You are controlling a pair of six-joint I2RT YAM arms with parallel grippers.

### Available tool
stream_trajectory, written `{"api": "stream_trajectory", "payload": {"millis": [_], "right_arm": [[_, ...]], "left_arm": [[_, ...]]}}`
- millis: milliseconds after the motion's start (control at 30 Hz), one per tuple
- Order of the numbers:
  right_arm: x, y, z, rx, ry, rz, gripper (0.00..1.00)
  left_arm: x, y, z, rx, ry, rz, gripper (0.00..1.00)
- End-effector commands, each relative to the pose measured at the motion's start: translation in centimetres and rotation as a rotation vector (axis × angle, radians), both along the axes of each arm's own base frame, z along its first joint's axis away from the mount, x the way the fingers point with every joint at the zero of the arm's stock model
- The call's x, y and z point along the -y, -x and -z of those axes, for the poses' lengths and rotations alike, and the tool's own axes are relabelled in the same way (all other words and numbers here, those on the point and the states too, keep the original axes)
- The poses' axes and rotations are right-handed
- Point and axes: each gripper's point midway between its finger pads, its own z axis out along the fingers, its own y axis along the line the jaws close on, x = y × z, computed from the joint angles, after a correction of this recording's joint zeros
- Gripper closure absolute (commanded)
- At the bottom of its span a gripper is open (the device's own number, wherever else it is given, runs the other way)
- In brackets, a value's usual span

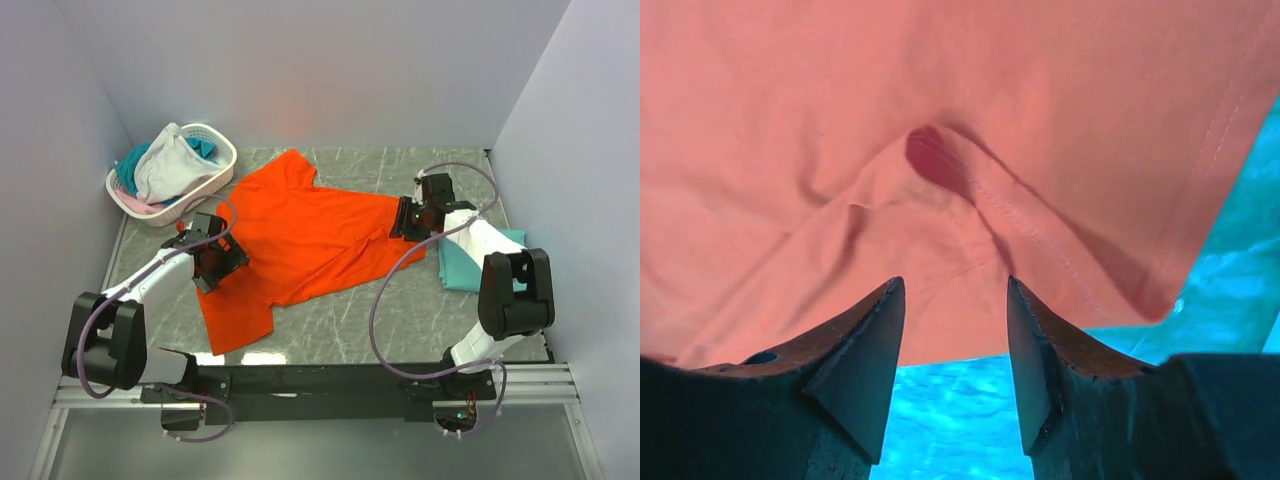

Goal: Fold and stack the t-shirts
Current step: Flatten the tshirt out

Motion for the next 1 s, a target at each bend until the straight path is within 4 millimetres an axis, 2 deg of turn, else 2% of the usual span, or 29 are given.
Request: {"api": "stream_trajectory", "payload": {"millis": [0, 200, 433, 500, 633, 767, 967], "right_arm": [[-1.1, 0.4, 0.4, -0.002, -0.023, -0.14, 0.47], [-0.6, -0.8, 1.7, -0.043, -0.015, -0.122, 0.47], [-1.5, -0.4, 3.8, -0.114, -0.063, -0.141, 0.46], [-2.0, -0.3, 3.9, -0.112, -0.087, -0.149, 0.45], [-2.7, -1.5, 3.5, -0.081, -0.111, -0.123, 0.45], [-3.0, -2.7, 2.9, -0.032, -0.055, -0.114, 0.45], [-3.4, -3.3, 3.4, -0.04, -0.007, -0.126, 0.46]], "left_arm": [[-0.2, -0.7, -0.3, 0.01, -0.017, -0.012, 0.01], [-0.3, -0.9, 0.5, -0.013, -0.031, -0.007, 0.0], [-0.3, -1.0, 0.8, -0.022, -0.035, -0.004, 0.01], [-0.4, -1.0, 0.8, -0.017, -0.035, -0.009, 0.01], [-0.4, -1.0, 0.7, -0.01, -0.033, -0.008, 0.01], [-0.4, -0.9, 0.8, -0.013, -0.031, -0.009, 0.01], [-0.4, -0.8, 0.8, -0.009, -0.029, -0.008, 0.01]]}}
